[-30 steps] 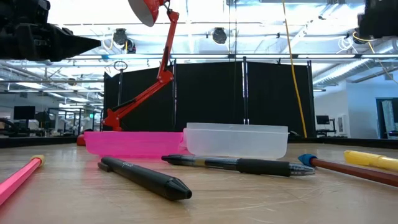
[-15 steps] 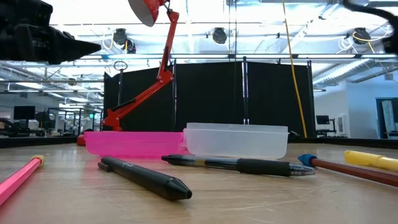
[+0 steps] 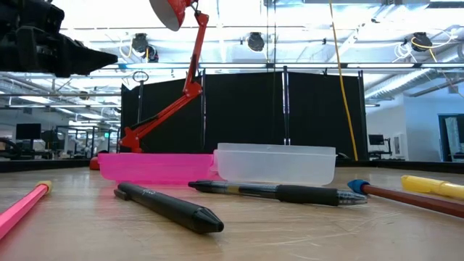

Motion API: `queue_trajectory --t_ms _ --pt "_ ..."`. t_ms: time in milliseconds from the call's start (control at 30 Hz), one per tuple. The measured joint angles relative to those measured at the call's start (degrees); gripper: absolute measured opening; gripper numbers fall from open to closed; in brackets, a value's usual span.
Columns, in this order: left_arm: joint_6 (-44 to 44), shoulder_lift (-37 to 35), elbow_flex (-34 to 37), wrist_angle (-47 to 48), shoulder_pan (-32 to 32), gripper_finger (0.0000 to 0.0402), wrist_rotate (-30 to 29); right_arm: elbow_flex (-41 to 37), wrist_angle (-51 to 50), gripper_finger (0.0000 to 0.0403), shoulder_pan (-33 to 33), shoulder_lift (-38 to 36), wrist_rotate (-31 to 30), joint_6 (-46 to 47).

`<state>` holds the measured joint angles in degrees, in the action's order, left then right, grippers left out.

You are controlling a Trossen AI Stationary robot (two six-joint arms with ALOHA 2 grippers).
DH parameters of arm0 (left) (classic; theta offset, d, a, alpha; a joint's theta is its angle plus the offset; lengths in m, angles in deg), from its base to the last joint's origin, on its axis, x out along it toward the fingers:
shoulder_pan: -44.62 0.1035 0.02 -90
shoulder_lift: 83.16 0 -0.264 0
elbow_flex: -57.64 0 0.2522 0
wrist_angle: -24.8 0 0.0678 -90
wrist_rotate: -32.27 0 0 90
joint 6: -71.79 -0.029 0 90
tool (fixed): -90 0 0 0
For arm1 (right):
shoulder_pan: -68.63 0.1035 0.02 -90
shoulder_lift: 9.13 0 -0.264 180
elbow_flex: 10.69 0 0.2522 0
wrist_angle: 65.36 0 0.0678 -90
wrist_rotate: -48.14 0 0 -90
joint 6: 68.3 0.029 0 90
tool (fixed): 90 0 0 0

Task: Pick & place school supplies into a supply box
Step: Put the pink pen into the pink supply box

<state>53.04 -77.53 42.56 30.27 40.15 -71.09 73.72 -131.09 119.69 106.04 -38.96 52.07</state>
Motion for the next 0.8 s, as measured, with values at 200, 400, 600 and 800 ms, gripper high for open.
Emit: queue_trajectory --t_ms 200,400,600,800 --pt "0.0 0.0 0.0 -0.1 0.0 0.0042 0.0 -2.7 5.0 0.0081 2.6 -0.5 -1.6 1.0" --pt "0.1 0.0 0.0 -0.1 0.0 0.0042 0.0 -2.9 6.1 0.0018 2.9 -0.5 -2.4 1.5" --pt "0.9 0.0 0.0 -0.1 0.0 0.0042 0.0 -2.9 5.4 0.0022 2.9 -0.8 -5.0 1.8" --pt "0.7 0.0 0.0 -0.1 0.0 0.0042 0.0 -3.5 3.5 0.0017 2.5 -6.0 -11.1 1.2"
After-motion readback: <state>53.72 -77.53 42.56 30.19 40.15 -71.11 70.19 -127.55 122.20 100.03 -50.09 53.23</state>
